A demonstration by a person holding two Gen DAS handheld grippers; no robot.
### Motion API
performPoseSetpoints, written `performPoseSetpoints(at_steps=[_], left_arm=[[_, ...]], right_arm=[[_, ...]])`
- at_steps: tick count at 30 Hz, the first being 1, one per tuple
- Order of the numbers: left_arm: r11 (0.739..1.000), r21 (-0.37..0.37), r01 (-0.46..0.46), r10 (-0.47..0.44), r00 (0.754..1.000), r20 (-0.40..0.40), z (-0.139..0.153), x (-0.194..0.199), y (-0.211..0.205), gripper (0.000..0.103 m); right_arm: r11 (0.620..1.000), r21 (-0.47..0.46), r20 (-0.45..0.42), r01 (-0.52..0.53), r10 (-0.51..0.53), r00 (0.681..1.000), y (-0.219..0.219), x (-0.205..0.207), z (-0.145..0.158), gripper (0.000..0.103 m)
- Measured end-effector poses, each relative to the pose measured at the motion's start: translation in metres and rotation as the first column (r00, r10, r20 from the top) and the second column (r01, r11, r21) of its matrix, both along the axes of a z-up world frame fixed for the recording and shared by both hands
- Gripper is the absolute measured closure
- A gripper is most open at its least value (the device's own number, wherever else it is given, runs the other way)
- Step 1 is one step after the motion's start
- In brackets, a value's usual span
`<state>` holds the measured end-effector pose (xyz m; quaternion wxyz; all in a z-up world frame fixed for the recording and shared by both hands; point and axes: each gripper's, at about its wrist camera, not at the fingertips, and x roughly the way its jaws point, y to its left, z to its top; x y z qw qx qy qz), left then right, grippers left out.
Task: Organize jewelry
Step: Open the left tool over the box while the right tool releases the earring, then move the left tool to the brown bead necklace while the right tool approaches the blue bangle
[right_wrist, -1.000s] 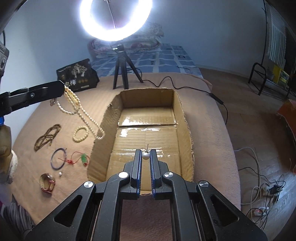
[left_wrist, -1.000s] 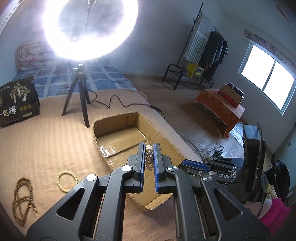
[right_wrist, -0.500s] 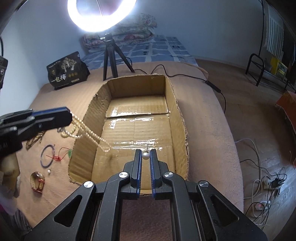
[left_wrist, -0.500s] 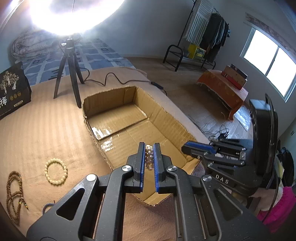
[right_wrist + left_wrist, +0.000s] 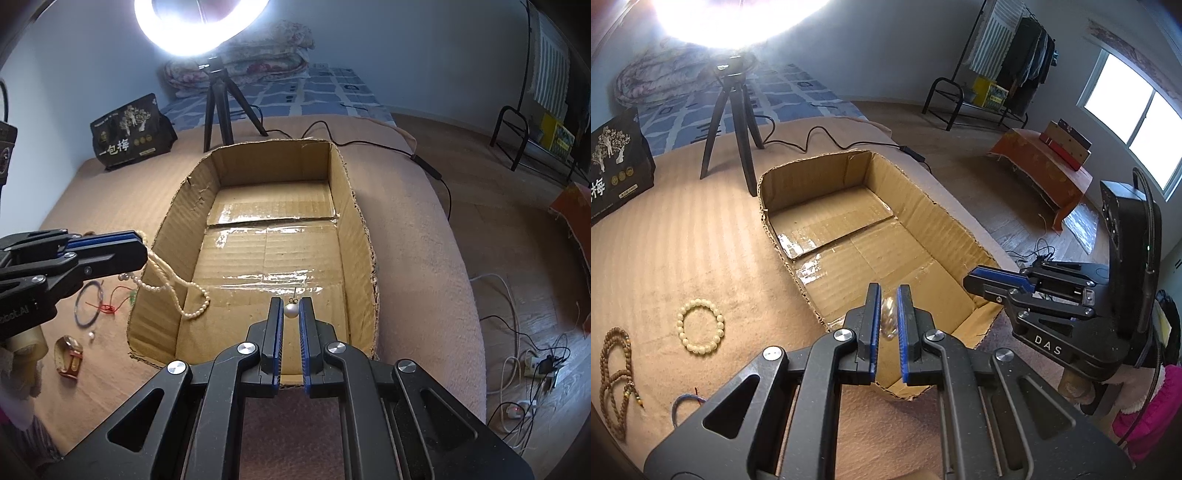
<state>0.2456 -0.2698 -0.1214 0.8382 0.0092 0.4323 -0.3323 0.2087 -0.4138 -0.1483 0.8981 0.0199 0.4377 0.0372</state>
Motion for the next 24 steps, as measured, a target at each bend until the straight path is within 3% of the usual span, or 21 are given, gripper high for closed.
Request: performPoseSetpoints(at_steps=[2,4,5,6,8,24], left_arm=[[1.000,0.001,-0.005,0.005,1.000,-0.009,-0.001,0.001,0.001,0.097],[1.000,0.006,-0.007,0.007,1.000,-0.009,0.000,0.003,0.002,0.097],[1.000,0.011,-0.008,0.008,1.000,-0.007,-0.001,0.003,0.003,0.093],[1.000,0.014,-0.009,0.009,1.000,-0.005,-0.001,0.003,0.004,0.084],[1.000,0.016,-0.015,0.015,1.000,0.001,-0.001,0.002,0.006,0.073],[0.999,0.022,-0.046,0.046,0.999,0.019,0.009,-0.005,0.025,0.071]], right_arm=[[1.000,-0.012,0.000,0.001,-0.001,1.000,0.002,0.000,0.000,0.096],[1.000,-0.019,-0.001,0.002,-0.002,1.000,0.003,0.000,0.000,0.085],[1.000,-0.022,0.002,0.003,-0.003,1.000,0.003,0.000,0.001,0.069],[1.000,-0.027,0.011,0.004,-0.003,1.000,0.004,-0.001,0.001,0.051],[1.000,-0.028,0.026,0.004,-0.003,1.000,0.005,-0.004,0.004,0.043],[0.999,-0.042,0.037,0.006,-0.004,0.999,0.017,-0.012,0.016,0.041]])
